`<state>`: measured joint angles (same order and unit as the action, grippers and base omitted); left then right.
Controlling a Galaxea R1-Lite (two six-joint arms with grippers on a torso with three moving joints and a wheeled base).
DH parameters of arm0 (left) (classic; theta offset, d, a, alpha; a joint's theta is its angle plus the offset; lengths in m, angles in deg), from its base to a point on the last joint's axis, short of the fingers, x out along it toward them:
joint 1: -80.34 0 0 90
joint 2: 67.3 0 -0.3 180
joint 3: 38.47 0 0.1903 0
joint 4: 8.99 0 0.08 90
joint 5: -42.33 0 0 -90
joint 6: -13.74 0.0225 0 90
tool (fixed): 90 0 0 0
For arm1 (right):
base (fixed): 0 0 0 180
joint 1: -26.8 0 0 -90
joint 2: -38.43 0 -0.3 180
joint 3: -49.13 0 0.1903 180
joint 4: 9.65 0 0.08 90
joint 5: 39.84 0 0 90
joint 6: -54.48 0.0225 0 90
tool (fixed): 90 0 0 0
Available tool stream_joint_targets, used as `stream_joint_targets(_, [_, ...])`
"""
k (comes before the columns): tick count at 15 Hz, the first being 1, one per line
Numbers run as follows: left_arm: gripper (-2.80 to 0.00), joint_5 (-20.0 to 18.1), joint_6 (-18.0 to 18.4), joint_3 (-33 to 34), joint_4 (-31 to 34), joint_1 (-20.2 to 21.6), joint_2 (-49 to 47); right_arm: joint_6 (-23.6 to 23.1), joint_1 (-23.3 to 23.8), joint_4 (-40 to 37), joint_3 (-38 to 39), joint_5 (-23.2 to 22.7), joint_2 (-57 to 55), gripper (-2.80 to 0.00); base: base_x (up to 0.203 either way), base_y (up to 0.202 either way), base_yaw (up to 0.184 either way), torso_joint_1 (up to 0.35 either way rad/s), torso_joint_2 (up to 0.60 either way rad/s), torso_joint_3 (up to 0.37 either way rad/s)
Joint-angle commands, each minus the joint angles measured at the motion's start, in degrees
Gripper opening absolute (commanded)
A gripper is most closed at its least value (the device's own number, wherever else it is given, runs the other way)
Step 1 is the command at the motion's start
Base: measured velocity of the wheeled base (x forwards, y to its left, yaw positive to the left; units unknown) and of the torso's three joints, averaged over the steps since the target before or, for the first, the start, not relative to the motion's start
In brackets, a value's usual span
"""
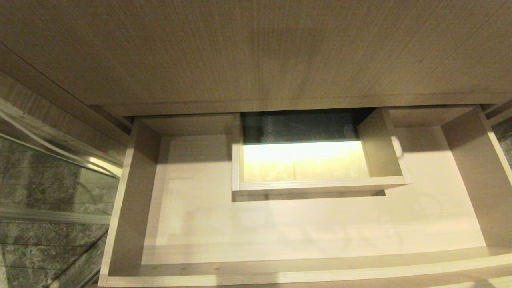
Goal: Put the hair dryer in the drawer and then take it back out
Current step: Pull open the drawer, then pick up the hairdryer
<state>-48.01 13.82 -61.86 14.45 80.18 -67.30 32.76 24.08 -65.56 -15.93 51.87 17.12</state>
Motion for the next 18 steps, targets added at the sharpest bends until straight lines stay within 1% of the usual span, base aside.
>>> stream_joint_targets(1, [-2.8, -0.01, 0.01, 0.11, -0.07, -0.02, 0.0, 0.54, -0.01, -0.32, -0.52, 1.21, 3.86, -2.8, 0.0, 0.0, 0.0, 0.221, -0.33, -0.177])
stream_joint_targets(5, [-2.8, -0.01, 0.01, 0.11, -0.07, -0.02, 0.0, 0.44, -0.05, -0.97, -0.91, 1.49, 7.94, -2.8, 0.0, 0.0, 0.0, 0.222, -0.5, -0.197])
stream_joint_targets(8, [-2.8, -0.01, 0.01, 0.11, -0.07, 0.03, 0.0, 0.71, -0.88, -0.5, -2.08, 1.98, 7.95, -2.8, 0.0, 0.0, 0.0, 0.227, -0.47, -0.226])
stream_joint_targets(11, [-2.8, -0.01, 0.01, 0.09, -0.07, 0.07, 0.0, 0.71, -1.06, -0.64, -2.43, 2.07, 8.25, -2.8, 0.0, 0.0, 0.0, 0.107, -0.48, -0.217])
stream_joint_targets(15, [-2.8, -0.01, 0.01, 0.11, -0.07, -0.02, 0.0, 0.72, -0.97, -0.8, -3.13, 2.16, 8.99, -2.8, 0.0, 0.0, 0.0, 0.384, -0.48, -0.233])
stream_joint_targets(18, [-2.8, -0.01, 0.01, 0.02, -0.07, -0.02, 0.0, 0.71, -0.97, -0.83, -3.38, 2.07, 9.43, -2.8, 0.0, 0.0, 0.0, 0.303, -0.52, -0.25])
